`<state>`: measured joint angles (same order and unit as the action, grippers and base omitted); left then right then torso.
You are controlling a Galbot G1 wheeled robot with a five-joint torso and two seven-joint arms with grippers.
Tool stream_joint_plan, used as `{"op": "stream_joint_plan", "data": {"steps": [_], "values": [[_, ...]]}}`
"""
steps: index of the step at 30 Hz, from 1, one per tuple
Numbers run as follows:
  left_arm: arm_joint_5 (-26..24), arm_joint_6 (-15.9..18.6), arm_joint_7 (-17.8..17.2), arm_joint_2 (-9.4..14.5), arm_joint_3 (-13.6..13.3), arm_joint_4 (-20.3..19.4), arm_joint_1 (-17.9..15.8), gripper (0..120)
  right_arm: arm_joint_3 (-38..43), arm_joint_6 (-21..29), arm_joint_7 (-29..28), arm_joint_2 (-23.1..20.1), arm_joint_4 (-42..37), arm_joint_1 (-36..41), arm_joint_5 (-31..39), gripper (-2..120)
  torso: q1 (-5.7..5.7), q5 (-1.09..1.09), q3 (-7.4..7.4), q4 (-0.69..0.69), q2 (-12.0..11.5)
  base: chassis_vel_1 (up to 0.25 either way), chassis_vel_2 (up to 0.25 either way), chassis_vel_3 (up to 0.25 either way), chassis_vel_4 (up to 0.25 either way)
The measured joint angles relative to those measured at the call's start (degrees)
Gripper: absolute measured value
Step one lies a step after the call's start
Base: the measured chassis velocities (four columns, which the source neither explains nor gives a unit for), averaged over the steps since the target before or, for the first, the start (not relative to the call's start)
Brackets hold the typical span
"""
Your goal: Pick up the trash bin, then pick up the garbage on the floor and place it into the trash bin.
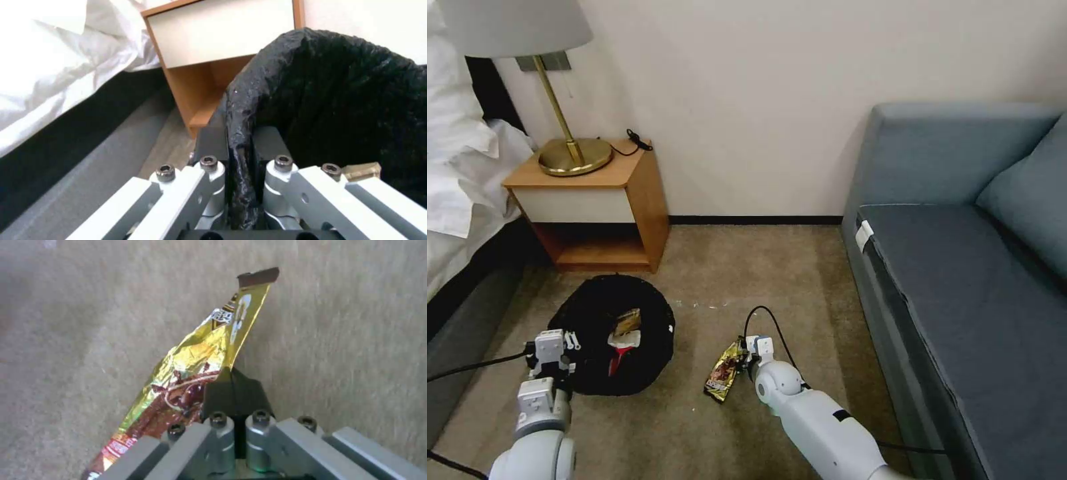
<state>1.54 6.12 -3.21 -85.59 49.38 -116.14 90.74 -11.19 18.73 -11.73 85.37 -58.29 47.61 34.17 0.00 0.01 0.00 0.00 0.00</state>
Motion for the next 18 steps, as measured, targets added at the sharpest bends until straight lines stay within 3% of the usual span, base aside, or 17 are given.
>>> {"op": "stream_joint_plan", "data": {"steps": [2, 5, 10, 14, 18], "values": [[0.0, 0.0, 0.0, 0.0, 0.0, 0.0, 0.0, 7, -0.4, -1.5, 0.4, -0.6, -0.6, 0.1, -0.4, 0, 0.0, 0.0, 0.0, 0.0, 0.0, 0.0, 0.0, 0.0, 0.0], [0.0, 0.0, 0.0, 0.1, 0.0, 0.2, 0.0, 7, -2.3, -8.1, 1.9, -3.6, -5.1, 1.6, -2.1, 0, 0.0, 0.0, 0.0, -0.01, 0.0, 0.0, 0.0, 0.0, 0.0], [-0.1, 0.0, 0.0, 0.3, 0.0, 0.7, -0.1, 7, -3.3, -13.2, 2.6, -6.3, -11.6, 2.8, -2.2, 0, 0.0, 0.0, 0.0, 0.0, 0.0, 0.0, 0.0, 0.0, 0.0], [-0.1, 0.0, 0.0, 0.3, -0.2, 1.1, -0.3, 7, -3.7, -24.1, 5.6, -8.1, -17.6, 2.4, -2.6, 0, 0.0, 0.0, 0.0, -0.01, 0.0, 0.0, 0.0, 0.0, 0.0], [-0.1, 0.0, 0.0, 0.3, -0.2, 1.1, -0.3, 7, -4.1, -28.4, 7.7, -8.1, -21.7, 1.7, -0.9, 0, 0.0, -0.01, 0.0, -0.01, 0.0, 0.0, 0.0, 0.0, 0.0]]}}
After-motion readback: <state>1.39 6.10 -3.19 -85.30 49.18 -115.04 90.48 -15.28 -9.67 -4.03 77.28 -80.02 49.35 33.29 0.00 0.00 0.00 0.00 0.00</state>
